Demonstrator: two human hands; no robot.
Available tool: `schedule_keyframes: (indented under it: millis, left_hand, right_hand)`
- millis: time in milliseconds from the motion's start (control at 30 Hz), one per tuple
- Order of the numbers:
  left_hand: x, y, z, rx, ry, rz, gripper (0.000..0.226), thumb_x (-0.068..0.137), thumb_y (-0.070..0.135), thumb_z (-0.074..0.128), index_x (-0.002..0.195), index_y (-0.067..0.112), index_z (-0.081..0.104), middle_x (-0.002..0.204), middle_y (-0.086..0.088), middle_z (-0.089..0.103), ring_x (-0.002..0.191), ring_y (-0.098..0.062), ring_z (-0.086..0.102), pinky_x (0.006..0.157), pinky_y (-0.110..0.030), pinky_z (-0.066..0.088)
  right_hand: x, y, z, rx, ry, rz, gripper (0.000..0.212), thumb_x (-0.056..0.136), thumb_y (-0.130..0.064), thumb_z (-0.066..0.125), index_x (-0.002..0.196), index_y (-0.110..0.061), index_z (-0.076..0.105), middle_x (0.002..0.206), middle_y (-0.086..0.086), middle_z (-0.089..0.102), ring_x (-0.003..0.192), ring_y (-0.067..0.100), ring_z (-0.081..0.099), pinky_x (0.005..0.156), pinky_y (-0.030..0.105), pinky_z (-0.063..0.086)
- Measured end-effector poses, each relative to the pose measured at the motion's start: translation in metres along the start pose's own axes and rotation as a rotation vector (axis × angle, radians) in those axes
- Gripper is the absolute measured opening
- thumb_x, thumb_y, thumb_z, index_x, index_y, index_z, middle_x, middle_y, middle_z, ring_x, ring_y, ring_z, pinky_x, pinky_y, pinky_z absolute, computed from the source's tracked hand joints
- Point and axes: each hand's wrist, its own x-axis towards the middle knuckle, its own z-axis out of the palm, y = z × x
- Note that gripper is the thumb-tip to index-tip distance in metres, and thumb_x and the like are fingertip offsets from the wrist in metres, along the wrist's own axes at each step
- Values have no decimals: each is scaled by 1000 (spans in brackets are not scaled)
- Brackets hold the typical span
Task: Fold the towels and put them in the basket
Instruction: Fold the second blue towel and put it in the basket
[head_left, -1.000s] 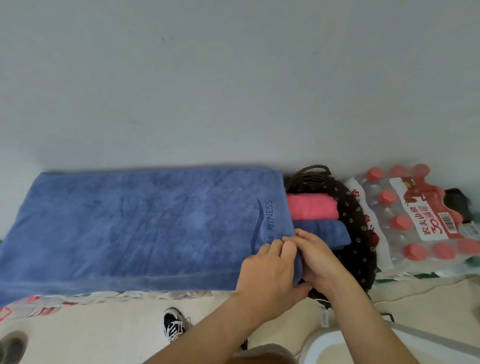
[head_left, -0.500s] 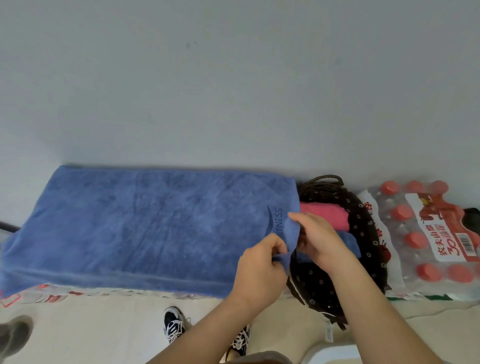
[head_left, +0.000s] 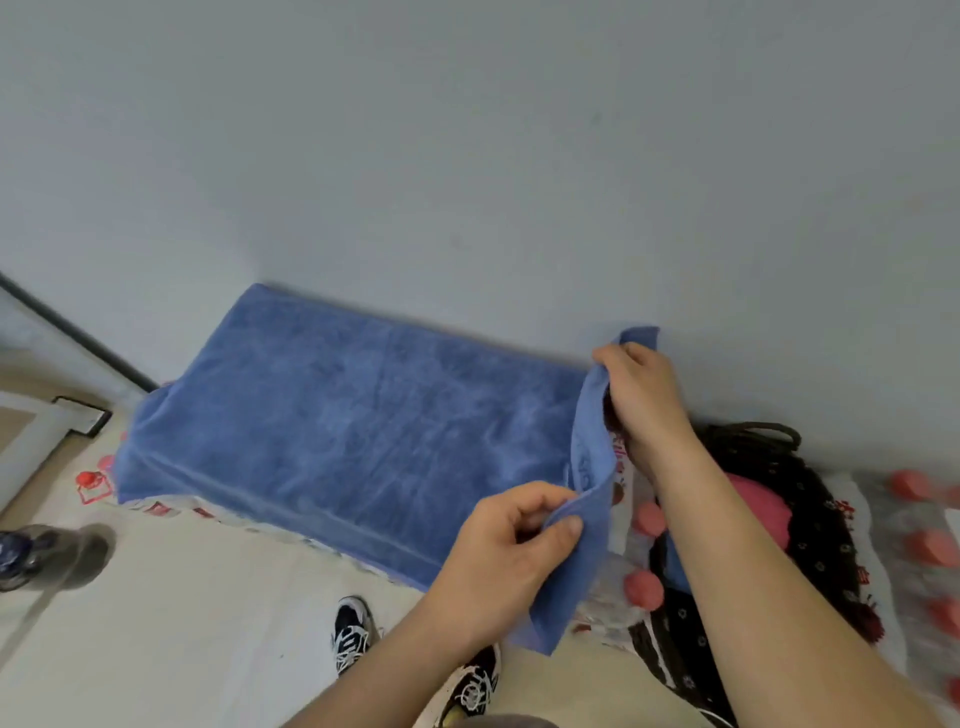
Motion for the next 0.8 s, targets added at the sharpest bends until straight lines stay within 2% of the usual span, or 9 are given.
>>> schedule_keyframes:
  millis: [100,167,267,400,533,667,733,800]
  left_hand:
    - [-10,7,-44,-17,174,36,15,94,13,58,95,15,73,88,-2,74,80,-9,67,72,-22,51]
    - [-15,9,-76,-23,298,47,16,94,14,58,94,14,74,88,-2,74,81,-10,67,73,-22,51]
    - [-19,9,-121,-54,462,59,18,96,16,55,94,16,72,88,0,74,82,-9,66,71,-17,49]
    - [-22,3,-179,-89,654,70,17,97,18,53,92,24,68,82,2,72,76,-5,64,67,-15,48]
    - [-31,0,-228,-89,778,56,16,98,22,50,92,28,63,76,-3,70,68,-9,63,64,-19,49]
    - [-41,-4,-270,-101,828,31,14,99,29,47,96,31,61,79,-22,66,77,-38,63,69,-49,51]
    - [-44,-6,-288,-93,854,16,16,99,31,47,96,32,62,80,-17,68,79,-34,64,71,-48,51]
    - [-47,-9,-305,-90,903,11,18,99,28,47,95,32,64,81,-1,70,77,-20,66,70,-37,51]
  right_hand:
    - [4,-20,40,-38,-93,-30,33,88,-13,55,60,-17,39,52,-1,33,43,7,32,41,20,27]
    - [7,-33,74,-87,-131,-51,34,88,-13,56,59,-17,38,53,0,32,44,8,31,42,20,27]
    - [9,-48,126,-157,-194,-72,31,88,-17,55,60,-15,41,57,4,35,58,16,36,53,29,30]
    - [12,-66,195,-280,-286,-116,23,89,-17,52,67,-13,47,55,6,43,47,19,41,42,23,31]
    - [15,-80,260,-363,-354,-143,23,89,-18,51,68,-11,53,53,4,60,38,13,59,39,19,38]
    - [12,-91,312,-438,-364,-195,26,88,-18,50,63,-10,53,53,5,61,39,15,59,43,21,42]
    - [10,-95,334,-515,-357,-226,30,87,-21,50,59,-13,53,51,3,63,42,16,62,50,27,46]
    - [6,-98,353,-601,-356,-255,31,86,-24,49,57,-14,51,52,4,65,48,20,66,57,33,52]
